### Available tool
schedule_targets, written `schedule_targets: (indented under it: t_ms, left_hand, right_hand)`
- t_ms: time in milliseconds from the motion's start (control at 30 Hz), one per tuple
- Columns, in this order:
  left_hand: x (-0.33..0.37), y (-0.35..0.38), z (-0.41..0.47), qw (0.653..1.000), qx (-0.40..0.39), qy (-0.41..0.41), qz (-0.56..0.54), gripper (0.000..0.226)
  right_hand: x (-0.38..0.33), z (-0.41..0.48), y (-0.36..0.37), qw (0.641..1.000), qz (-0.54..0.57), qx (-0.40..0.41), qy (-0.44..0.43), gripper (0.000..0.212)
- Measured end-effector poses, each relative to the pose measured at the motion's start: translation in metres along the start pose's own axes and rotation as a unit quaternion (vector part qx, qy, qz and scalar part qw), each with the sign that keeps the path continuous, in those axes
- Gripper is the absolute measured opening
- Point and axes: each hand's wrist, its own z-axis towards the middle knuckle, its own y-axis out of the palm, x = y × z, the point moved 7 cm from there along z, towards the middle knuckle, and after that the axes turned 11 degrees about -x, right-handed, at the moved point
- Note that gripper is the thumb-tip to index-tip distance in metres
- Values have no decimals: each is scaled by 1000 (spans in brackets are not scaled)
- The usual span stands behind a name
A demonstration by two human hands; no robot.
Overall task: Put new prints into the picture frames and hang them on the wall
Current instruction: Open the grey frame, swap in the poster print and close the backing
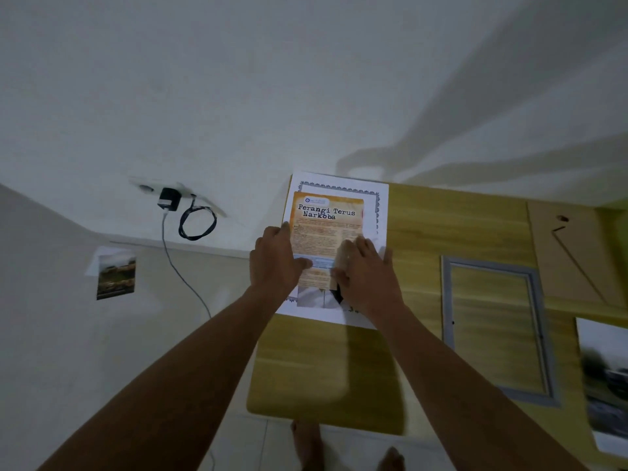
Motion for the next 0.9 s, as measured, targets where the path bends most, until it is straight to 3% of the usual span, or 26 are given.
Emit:
schedule_targets:
  t_ms: [133,367,567,733,900]
  left_hand:
    - [0,-6,0,999,24,4,-23,60]
    - [-5,-10,2,997,-4,2,-77,52]
    - [-18,-7,6,996,-12,-36,-77,74]
    - [-22,-9,6,995,-18,-22,-97,42]
    - [-25,-16,5,992,25,-28,-118,53]
  right_hand:
    - [-4,0,-1,1000,10,0,4,48]
    - [-6,-1,-1,999,38,-6,7,54]
    - [-6,4,-1,999,36,4,-3,55]
    - [-11,6,-2,999,35,26,-18,52]
    - [-13,9,-1,998,37,56,-15,50]
